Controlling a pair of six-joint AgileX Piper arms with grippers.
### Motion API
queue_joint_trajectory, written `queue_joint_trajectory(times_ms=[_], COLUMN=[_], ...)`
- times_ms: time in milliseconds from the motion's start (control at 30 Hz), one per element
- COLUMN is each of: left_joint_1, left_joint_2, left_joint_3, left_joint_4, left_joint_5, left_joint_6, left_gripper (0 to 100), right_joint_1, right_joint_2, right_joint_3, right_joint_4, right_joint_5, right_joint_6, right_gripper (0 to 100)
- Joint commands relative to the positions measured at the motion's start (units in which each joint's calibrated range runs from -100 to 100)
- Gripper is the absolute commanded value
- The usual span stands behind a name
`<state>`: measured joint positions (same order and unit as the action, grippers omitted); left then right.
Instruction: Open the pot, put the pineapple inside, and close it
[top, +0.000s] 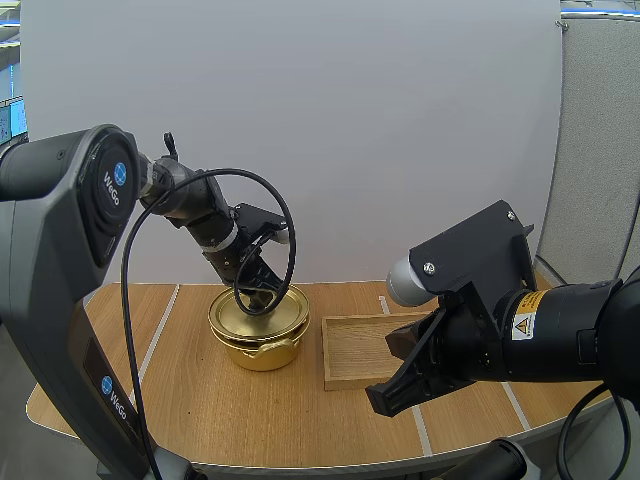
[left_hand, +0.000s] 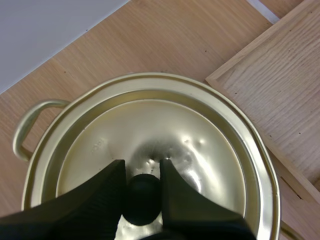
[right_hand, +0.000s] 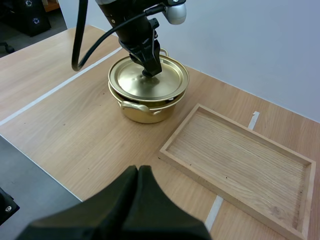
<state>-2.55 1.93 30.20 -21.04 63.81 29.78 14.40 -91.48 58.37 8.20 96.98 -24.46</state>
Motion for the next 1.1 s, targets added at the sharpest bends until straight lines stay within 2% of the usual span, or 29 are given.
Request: queue_joint_trajectory(times_ms=[0, 467, 533, 600, 667, 700, 733, 1067], left_joint_1=[-0.07, -0.07, -0.07, -0.07, -0.07, -0.07, -0.07, -0.07], left_joint_2=[-0.2, -0.2, -0.2, -0.6, -1.3, -1.8, -2.3, -12.2], left_joint_3=[0.9, 3.3, 3.3, 3.3, 3.3, 3.3, 3.1, -5.5], left_joint_4=[-1.3, -1.3, -1.3, -1.3, -1.3, -1.3, -1.3, -1.4], left_joint_5=[-0.9, -0.7, -0.4, -0.2, 0.2, 0.5, 1.1, 17.5], left_joint_6=[0.3, 1.3, 2.4, 2.4, 2.4, 2.4, 2.4, 0.2], left_gripper=[0, 1, 13, 34, 69, 96, 100, 100], right_joint_1=[-0.2, -0.2, -0.2, -0.2, -0.2, -0.2, -0.2, -0.2], right_joint_2=[-0.6, -0.6, -0.6, -0.6, -0.6, -0.6, -0.6, -0.6], right_joint_3=[0.3, 0.3, 0.3, 0.3, 0.3, 0.3, 0.3, 0.3], right_joint_4=[-0.4, -0.4, -0.4, -0.4, -0.4, -0.4, -0.4, -1.0], right_joint_5=[-0.6, -0.6, -0.6, -0.6, -0.6, -0.6, -0.6, -0.6], right_joint_6=[-0.4, -0.4, -0.4, -0.4, -0.4, -0.4, -0.4, -0.4], right_gripper=[0, 0, 0, 0, 0, 0, 0, 0])
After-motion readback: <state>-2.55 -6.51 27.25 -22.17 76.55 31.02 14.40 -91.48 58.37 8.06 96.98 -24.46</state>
